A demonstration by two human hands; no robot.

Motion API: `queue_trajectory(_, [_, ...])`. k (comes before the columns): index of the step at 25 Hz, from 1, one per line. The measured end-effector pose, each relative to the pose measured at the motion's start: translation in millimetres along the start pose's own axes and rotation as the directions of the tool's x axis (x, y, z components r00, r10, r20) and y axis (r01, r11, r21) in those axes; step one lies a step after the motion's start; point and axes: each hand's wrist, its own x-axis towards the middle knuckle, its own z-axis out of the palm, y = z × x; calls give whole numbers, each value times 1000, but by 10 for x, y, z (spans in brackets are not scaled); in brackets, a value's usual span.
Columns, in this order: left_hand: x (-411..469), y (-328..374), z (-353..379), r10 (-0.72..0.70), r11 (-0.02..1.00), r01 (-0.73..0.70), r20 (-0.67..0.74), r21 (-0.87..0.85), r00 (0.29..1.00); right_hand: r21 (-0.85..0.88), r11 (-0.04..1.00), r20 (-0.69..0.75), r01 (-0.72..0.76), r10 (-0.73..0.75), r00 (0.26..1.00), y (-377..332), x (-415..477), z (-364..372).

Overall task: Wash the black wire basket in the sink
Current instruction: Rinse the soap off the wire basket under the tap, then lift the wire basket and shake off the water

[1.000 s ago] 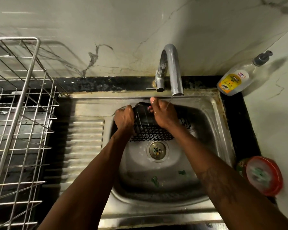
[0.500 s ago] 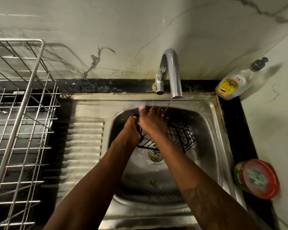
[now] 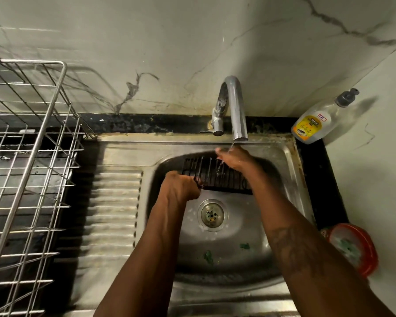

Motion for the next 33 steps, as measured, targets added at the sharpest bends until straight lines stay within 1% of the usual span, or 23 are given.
queue_trajectory(1, [-10,-12,-26,67,990,-63,-27,124,997,-67,995,49,71,-68,996,-108,-59,59])
queue_trajectory(2, [-41,-18,-92,55,989,-45,-71,144,996,-138,979,75,148,-139,987,-180,-115,151])
queue_trajectory(3, [-93,1,-153,-10,990,24,-106,139,994,-198,959,65,202,-193,979,-211,-175,222])
queue_trajectory(4, [-97,10,-201,-51,988,67,-114,137,992,-188,964,61,186,-178,982,-159,-191,248])
queue_trajectory(6, [-28,-49,-256,-65,988,80,-116,134,991,-60,998,97,31,-25,995,48,-40,241])
queue_trajectory(8, [66,-85,-232,-61,991,78,-154,105,986,17,991,197,-133,127,972,262,28,163])
queue_trajectory(9, [166,-67,-202,-57,995,67,-127,75,990,39,982,242,-184,169,955,324,53,151])
queue_trajectory(10, [258,-99,-153,-93,995,89,-97,-49,991,66,976,306,-209,180,935,349,53,159])
queue_trajectory(11, [289,-111,-148,-260,917,238,-28,-320,965,90,972,349,-217,173,921,347,41,195])
queue_trajectory(12, [354,-95,-169,-433,587,475,242,-655,868,130,970,375,-206,144,916,312,26,231])
queue_trajectory(13, [413,-14,-204,-342,253,556,464,-792,817,194,965,408,-177,85,909,231,-30,245])
queue_trajectory(14, [372,-39,-165,-250,222,502,448,-836,858,265,951,441,-159,27,897,135,-61,248])
queue_trajectory(17, [298,-35,-147,-232,340,450,390,-826,891,315,945,428,-93,-53,902,-49,-15,66])
queue_trajectory(18, [314,-51,-139,-203,347,442,394,-827,896,343,937,355,-69,-61,933,-47,41,-13])
queue_trajectory(20, [287,-99,-66,-167,369,451,419,-813,892,466,884,70,48,-91,993,6,137,-150])
queue_trajectory(21, [266,-125,-32,-139,400,441,422,-803,896,472,868,-88,153,-126,988,36,165,-190])
queue_trajectory(23, [200,-132,28,-59,489,406,435,-772,898,433,823,-305,367,-249,919,-3,152,-219])
queue_trajectory(25, [168,-129,63,1,560,404,488,-723,873,361,782,-388,507,-369,845,-80,185,-226])
queue_trajectory(26, [179,-144,64,15,591,398,502,-702,864,300,784,-364,543,-432,825,-151,217,-219])
queue_trajectory(28, [213,-193,20,31,618,394,522,-680,852,160,806,-199,570,-540,818,-276,336,-175])
queue_trajectory(30, [194,-207,-28,47,627,397,540,-671,840,75,847,-44,526,-524,851,-385,418,-139])
queue_trajectory(32, [149,-170,-61,65,622,400,553,-673,831,91,846,33,525,-529,848,-435,409,-179])
queue_trajectory(33, [122,-144,-78,79,619,390,547,-682,833,148,827,18,542,-550,835,-439,359,-216])
